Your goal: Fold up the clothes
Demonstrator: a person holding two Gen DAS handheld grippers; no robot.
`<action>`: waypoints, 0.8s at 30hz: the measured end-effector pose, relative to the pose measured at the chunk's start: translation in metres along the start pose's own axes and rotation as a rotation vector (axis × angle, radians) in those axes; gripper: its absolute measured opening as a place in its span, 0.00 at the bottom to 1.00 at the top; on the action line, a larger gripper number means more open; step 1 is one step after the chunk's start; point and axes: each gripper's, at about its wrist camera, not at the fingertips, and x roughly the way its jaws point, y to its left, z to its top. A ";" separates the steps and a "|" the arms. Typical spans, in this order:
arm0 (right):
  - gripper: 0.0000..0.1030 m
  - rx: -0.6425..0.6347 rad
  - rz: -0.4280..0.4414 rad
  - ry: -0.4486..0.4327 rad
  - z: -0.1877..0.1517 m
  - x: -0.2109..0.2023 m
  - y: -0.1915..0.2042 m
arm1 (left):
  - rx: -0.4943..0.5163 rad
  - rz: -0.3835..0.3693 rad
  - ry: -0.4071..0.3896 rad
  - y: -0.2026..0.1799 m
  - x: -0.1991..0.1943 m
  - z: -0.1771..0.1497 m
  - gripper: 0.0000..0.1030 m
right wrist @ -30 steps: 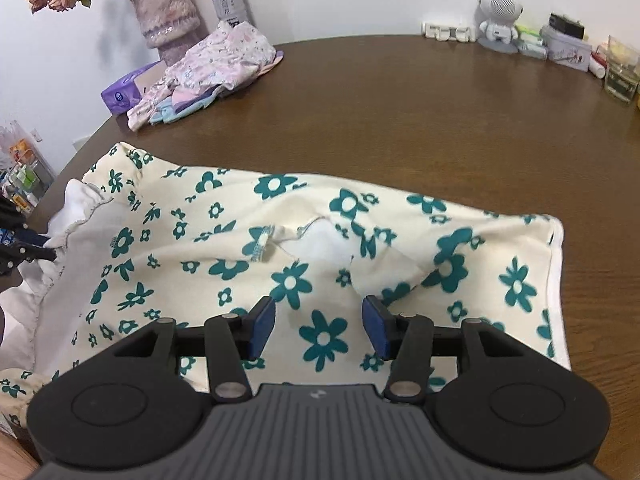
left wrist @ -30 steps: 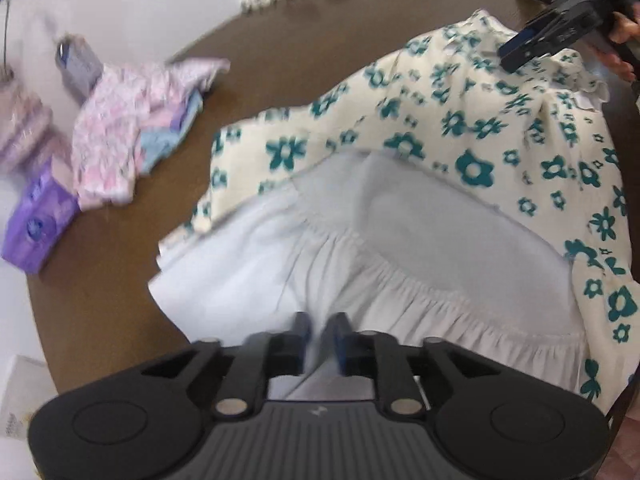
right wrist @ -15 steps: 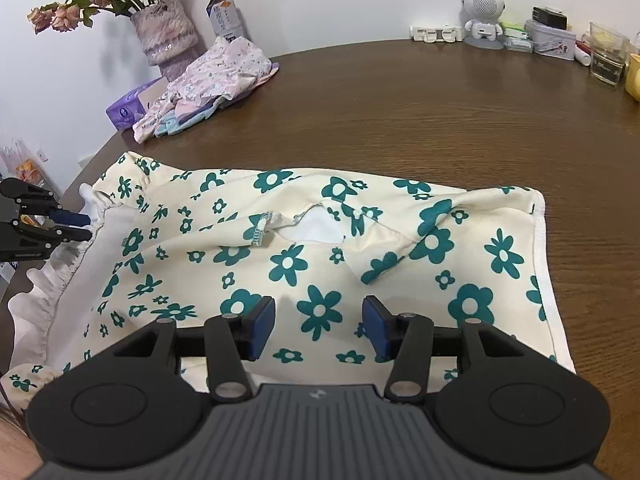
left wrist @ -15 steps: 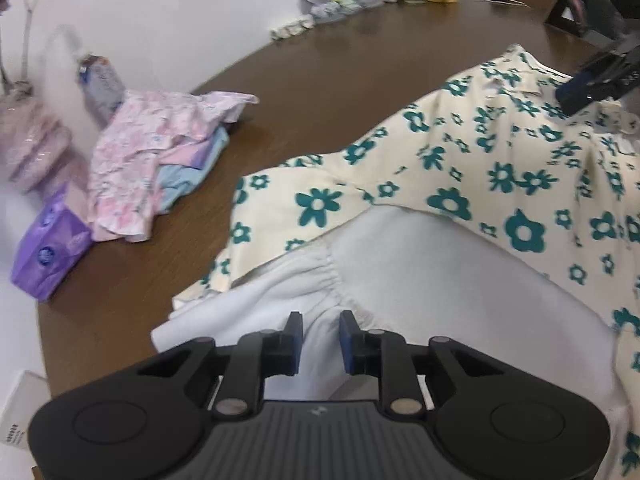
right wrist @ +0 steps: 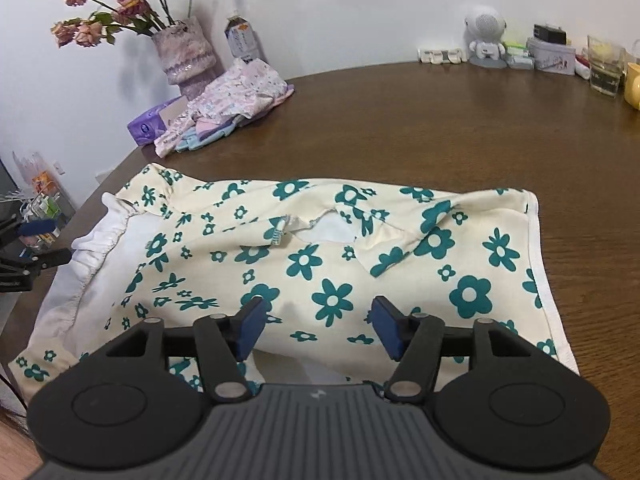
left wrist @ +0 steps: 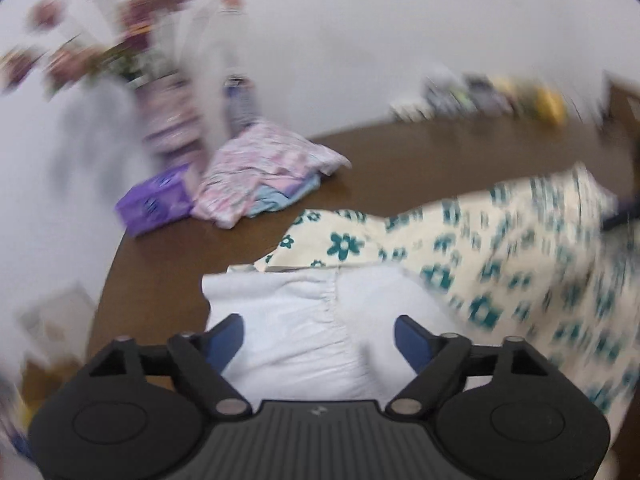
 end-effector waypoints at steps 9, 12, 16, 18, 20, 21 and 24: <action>0.72 -0.015 0.015 -0.043 -0.005 -0.012 -0.002 | -0.276 -0.055 -0.032 -0.037 -0.010 -0.007 0.89; 0.76 -0.016 0.011 -0.052 -0.008 -0.016 -0.004 | -0.329 -0.076 0.003 -0.045 -0.001 -0.010 0.89; 0.81 -0.016 0.006 -0.065 -0.012 -0.022 -0.006 | -0.340 -0.081 0.032 -0.054 0.007 -0.012 0.89; 0.81 -0.016 0.003 -0.072 -0.013 -0.024 -0.007 | -0.345 -0.085 0.033 -0.058 0.009 -0.012 0.89; 0.82 -0.016 0.001 -0.078 -0.015 -0.027 -0.008 | -0.344 -0.091 0.033 -0.061 0.010 -0.012 0.89; 0.82 -0.016 -0.001 -0.082 -0.016 -0.028 -0.009 | -0.338 -0.093 0.033 -0.062 0.010 -0.012 0.89; 0.83 -0.006 0.001 -0.085 -0.018 -0.030 -0.012 | -0.326 -0.095 0.036 -0.066 0.011 -0.012 0.89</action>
